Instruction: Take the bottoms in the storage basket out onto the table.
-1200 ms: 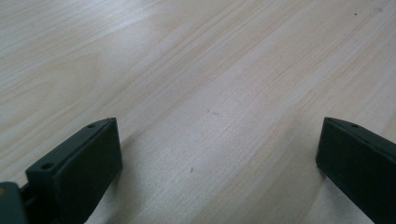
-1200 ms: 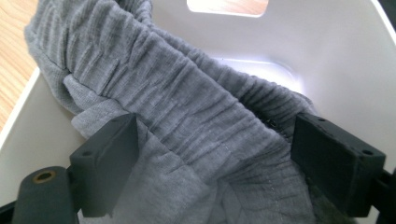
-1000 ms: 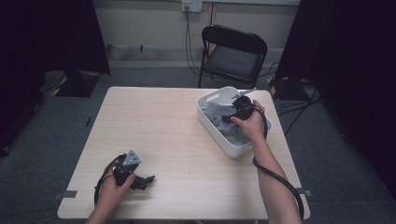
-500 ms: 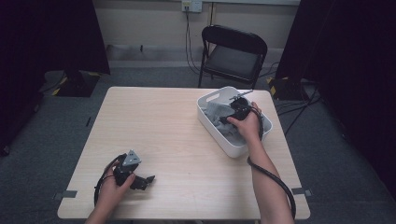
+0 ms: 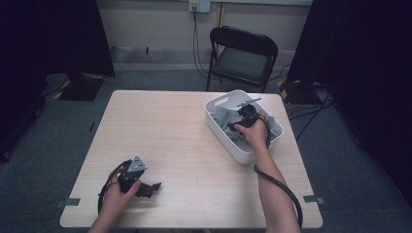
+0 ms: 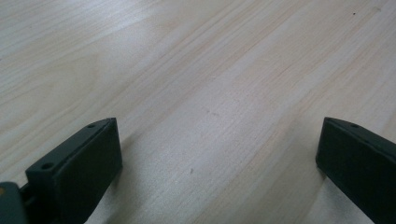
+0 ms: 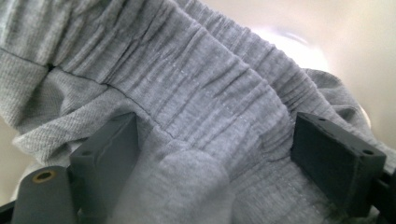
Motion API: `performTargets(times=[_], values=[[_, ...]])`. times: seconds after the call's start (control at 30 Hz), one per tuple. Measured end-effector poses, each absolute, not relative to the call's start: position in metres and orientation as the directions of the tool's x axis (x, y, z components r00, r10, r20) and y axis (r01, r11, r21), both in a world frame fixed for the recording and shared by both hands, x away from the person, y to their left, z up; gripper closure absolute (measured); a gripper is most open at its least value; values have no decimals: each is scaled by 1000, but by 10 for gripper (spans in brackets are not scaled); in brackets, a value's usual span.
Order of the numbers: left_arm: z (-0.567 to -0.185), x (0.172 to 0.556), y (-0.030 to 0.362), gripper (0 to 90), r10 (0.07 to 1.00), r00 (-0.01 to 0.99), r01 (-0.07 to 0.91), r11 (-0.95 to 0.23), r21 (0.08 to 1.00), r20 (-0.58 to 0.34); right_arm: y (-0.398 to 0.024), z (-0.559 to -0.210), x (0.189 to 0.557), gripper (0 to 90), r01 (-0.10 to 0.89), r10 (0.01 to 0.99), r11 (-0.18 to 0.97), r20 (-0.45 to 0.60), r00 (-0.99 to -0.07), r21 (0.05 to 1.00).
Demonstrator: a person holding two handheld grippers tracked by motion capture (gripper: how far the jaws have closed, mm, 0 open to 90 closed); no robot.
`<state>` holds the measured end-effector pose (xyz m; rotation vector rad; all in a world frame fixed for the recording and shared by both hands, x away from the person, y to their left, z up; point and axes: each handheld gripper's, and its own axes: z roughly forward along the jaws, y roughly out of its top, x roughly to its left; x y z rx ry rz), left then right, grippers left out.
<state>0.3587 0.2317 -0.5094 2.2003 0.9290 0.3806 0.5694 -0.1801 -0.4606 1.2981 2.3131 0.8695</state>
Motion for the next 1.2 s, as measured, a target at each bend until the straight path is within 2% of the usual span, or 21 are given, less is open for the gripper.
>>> performTargets(times=[0.2,0.5,0.87,1.2], values=[[-509,359,232,0,715,699,507,-491,708,-4,-179,-465,571,196,638,849,410,-16,-529,651],[-509,359,232,0,712,702,505,-493,709,-4,-175,-469,575,326,659,844,440,-29,-536,610],[-509,359,232,0,711,704,504,-494,709,-4,-174,-470,571,662,659,838,435,-8,-546,613],[-509,359,232,0,710,704,503,-494,709,-4,-172,-464,572,722,693,851,418,14,-525,588]])
